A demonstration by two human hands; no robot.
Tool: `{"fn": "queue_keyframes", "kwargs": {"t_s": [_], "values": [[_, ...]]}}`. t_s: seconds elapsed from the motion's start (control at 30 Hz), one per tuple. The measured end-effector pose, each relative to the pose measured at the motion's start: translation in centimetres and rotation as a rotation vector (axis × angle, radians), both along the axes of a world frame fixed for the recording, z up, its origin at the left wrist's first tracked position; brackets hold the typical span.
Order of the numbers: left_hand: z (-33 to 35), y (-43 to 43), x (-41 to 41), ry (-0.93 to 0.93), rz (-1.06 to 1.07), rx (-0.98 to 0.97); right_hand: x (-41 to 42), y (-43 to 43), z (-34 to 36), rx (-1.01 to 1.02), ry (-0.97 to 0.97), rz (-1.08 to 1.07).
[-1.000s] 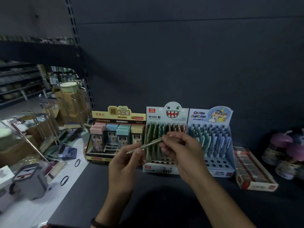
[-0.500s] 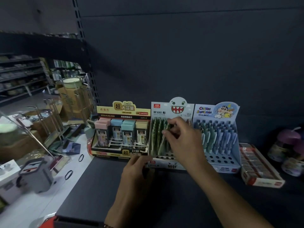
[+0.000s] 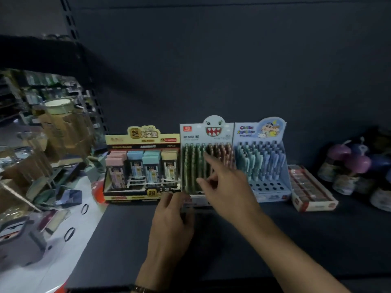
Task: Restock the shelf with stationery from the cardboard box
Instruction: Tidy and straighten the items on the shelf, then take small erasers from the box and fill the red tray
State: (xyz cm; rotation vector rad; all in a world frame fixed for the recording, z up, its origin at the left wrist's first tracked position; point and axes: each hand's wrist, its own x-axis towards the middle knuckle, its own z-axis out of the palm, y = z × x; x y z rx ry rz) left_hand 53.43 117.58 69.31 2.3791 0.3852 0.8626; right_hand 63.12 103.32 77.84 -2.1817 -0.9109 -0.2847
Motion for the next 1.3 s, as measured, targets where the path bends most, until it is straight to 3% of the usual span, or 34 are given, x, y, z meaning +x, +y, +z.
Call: {"fn": "queue_keyframes", "kwargs": {"t_s": [0.1, 0.23, 0.5, 0.77, 0.97, 1.13, 1.3], "values": [[1.1, -2.0, -0.6, 0.011, -0.080, 0.092, -1.9, -4.0, -1.3, 0.003, 0.046, -0.088], [2.4, -8.3, -1.4, 0.030, -0.352, 0.141, -6.3, -12.5, -4.1, 0.101, -0.020, -0.308], [-0.9, -29.7, -4.7, 0.186, -0.948, 0.324, -18.6, -34.7, -11.1, -0.041, 0.204, -0.839], [-11.0, -54.6, -15.0, 0.522, -1.437, 0.552, -40.7, -57.8, -22.7, 0.197, 0.550, -1.457], [-19.7, -70.9, -23.9, 0.739, -1.692, 0.767, -56.3, -69.2, -29.7, 0.352, 0.796, -1.788], [-26.5, -81.7, -28.2, 0.892, -1.820, 0.901, -63.1, -76.3, -36.1, 0.423, 0.975, -1.925], [-35.0, -92.1, -29.5, 1.035, -1.905, 0.905, -65.2, -83.0, -44.2, 0.489, 1.143, -1.988]]}}
